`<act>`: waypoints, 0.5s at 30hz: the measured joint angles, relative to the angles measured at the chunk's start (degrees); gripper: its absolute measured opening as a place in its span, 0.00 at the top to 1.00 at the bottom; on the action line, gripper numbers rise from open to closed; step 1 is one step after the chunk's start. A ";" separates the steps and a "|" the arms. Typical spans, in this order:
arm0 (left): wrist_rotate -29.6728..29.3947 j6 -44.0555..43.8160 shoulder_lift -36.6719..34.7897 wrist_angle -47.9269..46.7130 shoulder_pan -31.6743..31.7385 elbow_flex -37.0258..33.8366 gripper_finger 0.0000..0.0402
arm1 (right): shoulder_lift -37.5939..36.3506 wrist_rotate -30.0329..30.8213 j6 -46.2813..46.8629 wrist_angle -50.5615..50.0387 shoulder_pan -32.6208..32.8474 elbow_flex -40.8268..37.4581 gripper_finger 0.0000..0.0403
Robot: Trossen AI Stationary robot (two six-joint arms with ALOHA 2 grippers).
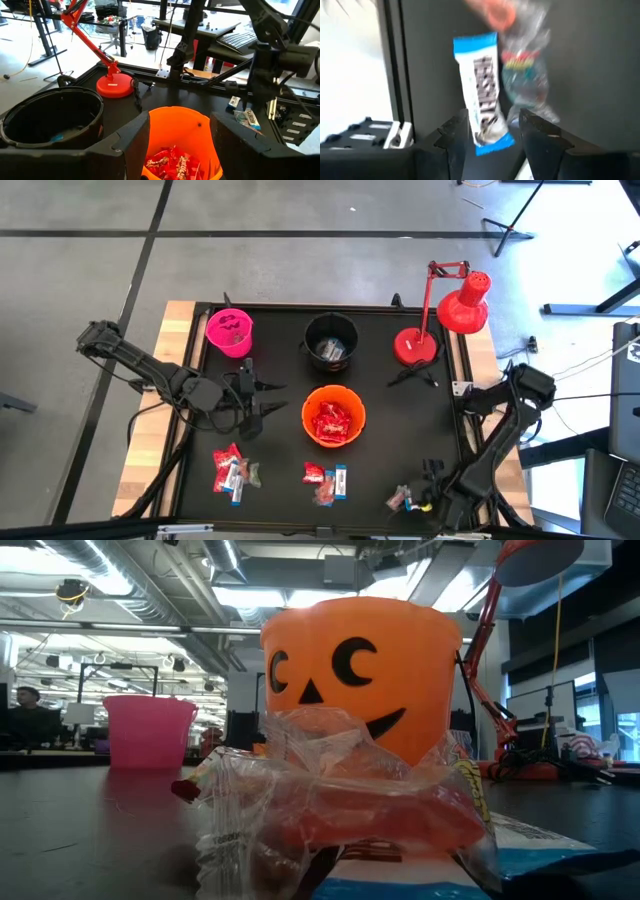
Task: Sort candy
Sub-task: Put the white chocolate into the black bucket
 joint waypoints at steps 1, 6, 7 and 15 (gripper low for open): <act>0.00 0.00 0.00 0.00 0.00 0.00 0.51 | 0.63 -0.25 0.36 0.04 0.43 0.00 0.58; 0.00 -0.02 0.00 0.00 0.00 0.00 0.51 | 2.08 -0.79 2.70 0.50 1.76 0.00 0.58; 0.00 -0.02 0.00 0.00 0.00 0.00 0.51 | 2.30 -0.80 2.99 0.65 1.76 0.00 0.58; 0.00 -0.23 0.00 0.00 0.00 0.00 0.51 | 4.06 1.80 3.33 2.70 1.57 0.00 0.58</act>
